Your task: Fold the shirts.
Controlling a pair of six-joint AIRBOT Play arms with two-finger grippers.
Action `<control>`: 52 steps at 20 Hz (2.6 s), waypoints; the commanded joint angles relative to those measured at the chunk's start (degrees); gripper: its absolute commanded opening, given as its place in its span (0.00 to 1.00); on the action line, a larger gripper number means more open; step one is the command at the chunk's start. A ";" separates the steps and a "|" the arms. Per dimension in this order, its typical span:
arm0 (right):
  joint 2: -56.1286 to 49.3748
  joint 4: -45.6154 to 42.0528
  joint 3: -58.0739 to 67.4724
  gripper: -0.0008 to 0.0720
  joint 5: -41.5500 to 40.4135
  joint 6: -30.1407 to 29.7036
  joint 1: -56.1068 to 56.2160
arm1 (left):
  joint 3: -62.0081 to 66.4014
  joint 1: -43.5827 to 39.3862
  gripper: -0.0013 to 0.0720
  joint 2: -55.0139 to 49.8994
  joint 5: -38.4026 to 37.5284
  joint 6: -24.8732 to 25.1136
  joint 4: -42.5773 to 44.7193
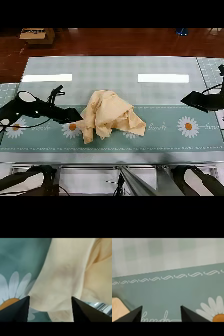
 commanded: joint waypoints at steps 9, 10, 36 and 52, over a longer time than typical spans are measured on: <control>0.00 0.70 -1.84 0.77 5.57 -5.20 -0.07 | -0.02 -0.07 0.04 -8.31 -4.42 13.09 -7.50; 0.00 1.64 -3.74 0.77 5.75 -5.22 -0.07 | -0.02 -0.07 0.04 -8.28 -4.90 13.07 -7.50; -17.68 27.19 -17.07 0.06 -19.41 -7.74 30.93 | 1.07 0.17 0.04 -7.98 -6.60 13.33 -9.84; 17.22 15.34 25.94 0.06 -5.46 -3.58 -0.31 | 54.01 22.51 0.04 24.20 -9.27 -4.74 -11.23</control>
